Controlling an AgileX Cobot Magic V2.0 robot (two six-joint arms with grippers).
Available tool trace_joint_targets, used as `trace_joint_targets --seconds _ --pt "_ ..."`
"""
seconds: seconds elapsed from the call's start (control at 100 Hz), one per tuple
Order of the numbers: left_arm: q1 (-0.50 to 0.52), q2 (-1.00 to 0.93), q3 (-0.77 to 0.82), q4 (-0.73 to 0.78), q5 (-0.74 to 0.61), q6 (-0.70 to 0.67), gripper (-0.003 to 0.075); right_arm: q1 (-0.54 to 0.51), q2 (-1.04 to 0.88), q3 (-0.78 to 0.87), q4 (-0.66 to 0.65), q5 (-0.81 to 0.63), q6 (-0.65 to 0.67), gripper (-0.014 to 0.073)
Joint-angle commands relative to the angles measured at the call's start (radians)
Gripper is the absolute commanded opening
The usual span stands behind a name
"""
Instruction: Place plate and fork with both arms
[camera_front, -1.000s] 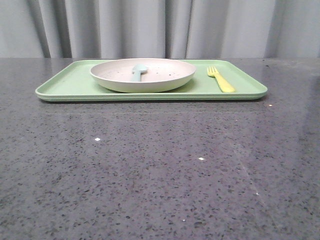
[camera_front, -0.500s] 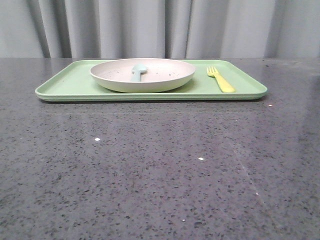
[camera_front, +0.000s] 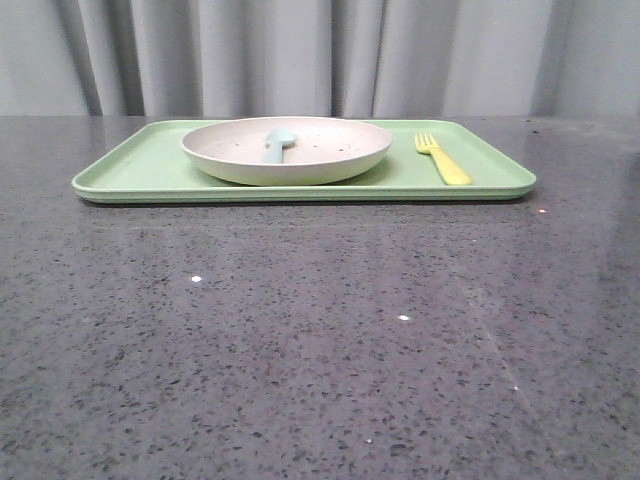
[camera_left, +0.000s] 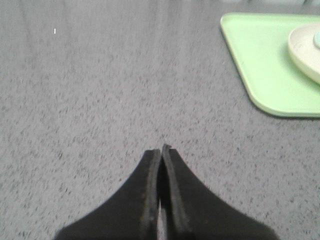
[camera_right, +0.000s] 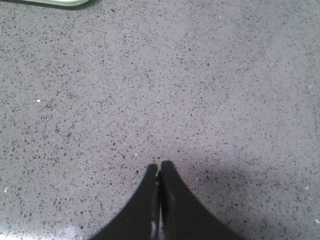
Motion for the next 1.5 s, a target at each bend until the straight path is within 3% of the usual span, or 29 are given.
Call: trace_joint_targets --seconds 0.0,0.23,0.76,1.49 --pt "-0.033 -0.038 0.036 0.007 -0.204 -0.009 -0.0020 -0.009 -0.002 -0.023 -0.027 -0.050 0.001 -0.0069" --pt "-0.090 -0.167 0.200 0.077 -0.342 -0.009 -0.0020 -0.009 -0.002 -0.023 -0.027 -0.050 0.001 -0.0069" --pt "-0.090 -0.496 0.335 0.140 -0.308 -0.009 -0.0020 -0.009 -0.002 -0.023 -0.027 -0.049 0.001 -0.0069" --pt "-0.090 -0.502 0.335 0.167 -0.308 -0.009 -0.0020 -0.009 -0.002 -0.023 -0.027 -0.048 0.001 -0.0069"
